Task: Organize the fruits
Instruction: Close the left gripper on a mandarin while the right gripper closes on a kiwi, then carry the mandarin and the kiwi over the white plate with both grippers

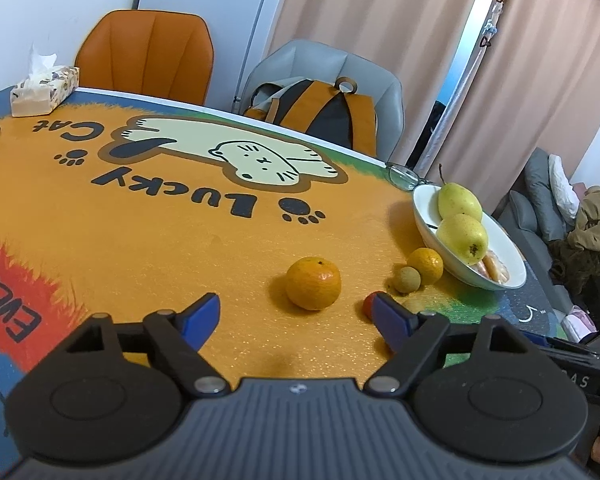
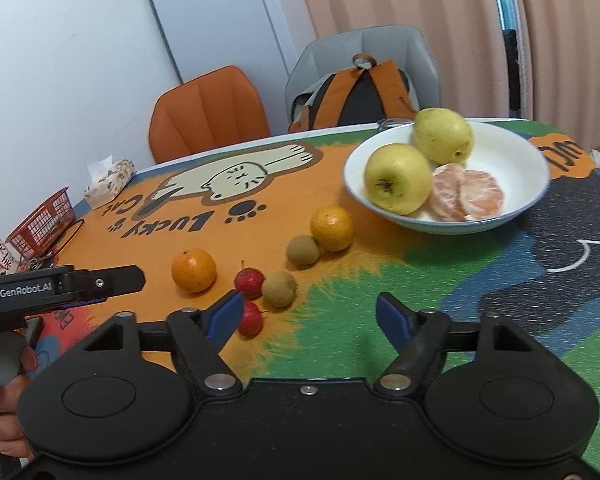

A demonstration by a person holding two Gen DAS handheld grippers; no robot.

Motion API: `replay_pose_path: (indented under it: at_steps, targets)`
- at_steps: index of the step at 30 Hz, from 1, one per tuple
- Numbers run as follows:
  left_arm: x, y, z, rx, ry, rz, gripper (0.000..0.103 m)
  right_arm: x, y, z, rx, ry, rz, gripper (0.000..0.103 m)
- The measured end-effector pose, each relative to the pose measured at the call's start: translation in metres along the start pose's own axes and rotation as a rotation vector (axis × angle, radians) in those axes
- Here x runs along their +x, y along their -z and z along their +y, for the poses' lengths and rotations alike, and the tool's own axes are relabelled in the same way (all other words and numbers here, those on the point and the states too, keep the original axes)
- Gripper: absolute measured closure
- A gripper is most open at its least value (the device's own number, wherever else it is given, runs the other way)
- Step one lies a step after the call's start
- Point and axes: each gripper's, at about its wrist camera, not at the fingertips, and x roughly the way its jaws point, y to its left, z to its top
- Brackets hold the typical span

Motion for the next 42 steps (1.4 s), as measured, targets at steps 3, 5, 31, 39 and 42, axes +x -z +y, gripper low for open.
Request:
replay_pose_path:
  at_steps: [3,5,31,39,42]
  targets:
    - [0.004,-0.001,0.001,0.0,-0.004,0.004,0.022,0.008,-0.001,0.005,-0.006,-0.013,0.012,0.041]
    - [0.007,-0.001,0.001,0.0,-0.008,0.008,0.023,0.013,-0.002,0.006,-0.007,-0.02,0.018,0.044]
    - [0.064,-0.013,-0.012,-0.009,-0.047,0.073,0.042,0.059,-0.012,0.01,-0.021,-0.055,0.09,0.066]
    - [0.071,-0.013,-0.013,-0.021,-0.011,0.091,0.061,0.059,-0.013,0.008,-0.017,-0.053,0.099,0.074]
    - [0.07,-0.013,-0.015,-0.013,-0.014,0.092,0.062,0.056,-0.013,0.006,-0.013,-0.05,0.094,0.075]
